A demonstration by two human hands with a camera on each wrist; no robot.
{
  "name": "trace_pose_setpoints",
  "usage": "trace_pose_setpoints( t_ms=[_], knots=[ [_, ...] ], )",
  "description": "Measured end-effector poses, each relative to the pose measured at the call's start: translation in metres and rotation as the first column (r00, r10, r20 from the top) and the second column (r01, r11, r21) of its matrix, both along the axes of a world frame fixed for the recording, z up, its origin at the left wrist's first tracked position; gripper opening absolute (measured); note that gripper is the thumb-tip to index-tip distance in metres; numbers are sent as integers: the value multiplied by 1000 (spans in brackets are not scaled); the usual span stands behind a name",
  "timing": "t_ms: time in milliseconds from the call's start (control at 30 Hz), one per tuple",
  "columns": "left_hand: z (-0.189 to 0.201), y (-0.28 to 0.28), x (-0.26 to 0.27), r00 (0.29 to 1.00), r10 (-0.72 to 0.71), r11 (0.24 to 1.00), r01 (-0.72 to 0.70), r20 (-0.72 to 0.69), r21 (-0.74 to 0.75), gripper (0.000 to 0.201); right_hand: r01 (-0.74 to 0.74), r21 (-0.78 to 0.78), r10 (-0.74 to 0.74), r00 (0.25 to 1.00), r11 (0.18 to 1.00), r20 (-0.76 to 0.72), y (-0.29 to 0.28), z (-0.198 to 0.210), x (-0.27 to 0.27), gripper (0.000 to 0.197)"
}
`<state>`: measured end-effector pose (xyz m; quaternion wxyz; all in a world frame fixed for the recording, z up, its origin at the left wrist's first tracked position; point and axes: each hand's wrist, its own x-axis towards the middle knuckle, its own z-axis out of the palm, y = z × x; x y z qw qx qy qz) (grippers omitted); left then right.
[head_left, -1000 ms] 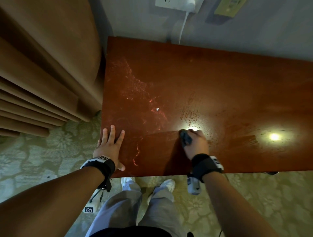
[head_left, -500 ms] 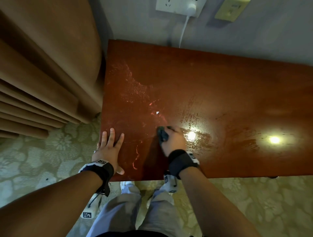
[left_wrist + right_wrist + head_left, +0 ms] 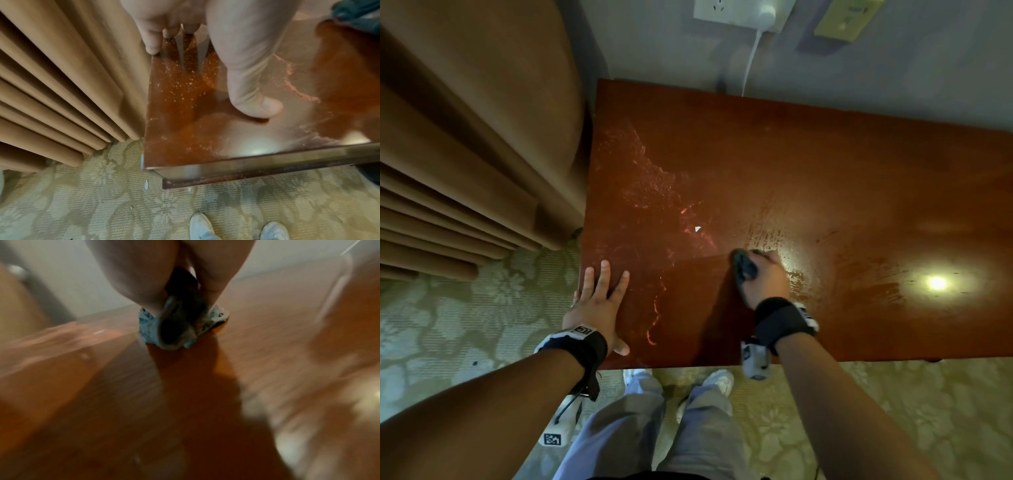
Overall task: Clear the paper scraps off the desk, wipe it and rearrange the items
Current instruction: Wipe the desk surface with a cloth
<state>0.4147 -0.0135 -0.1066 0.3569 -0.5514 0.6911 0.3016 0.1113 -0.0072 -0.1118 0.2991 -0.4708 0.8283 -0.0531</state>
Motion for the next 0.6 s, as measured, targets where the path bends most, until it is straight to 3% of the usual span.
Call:
trace_pose_setpoints(
  t_ms=[133, 300, 467, 600],
  knots=[
    [-4, -2, 1, 1000, 1, 1000, -1, -8, 27, 148, 161, 8, -159, 979, 987, -125, -10, 1, -57, 45],
    [-8, -2, 1, 1000, -3, 1000, 3, -5, 12, 150, 178, 5, -175, 971, 984, -164, -22, -4, -36, 47],
    [-3, -1, 2, 1000, 0, 1000, 0, -16, 8, 150, -83, -65, 81, 996, 994, -39, -34, -12, 53, 48],
    [0, -2, -1, 1000, -5, 1000, 5, -1, 0, 147, -374, -49, 375, 927, 926, 28, -40, -4, 119, 52]
  ],
)
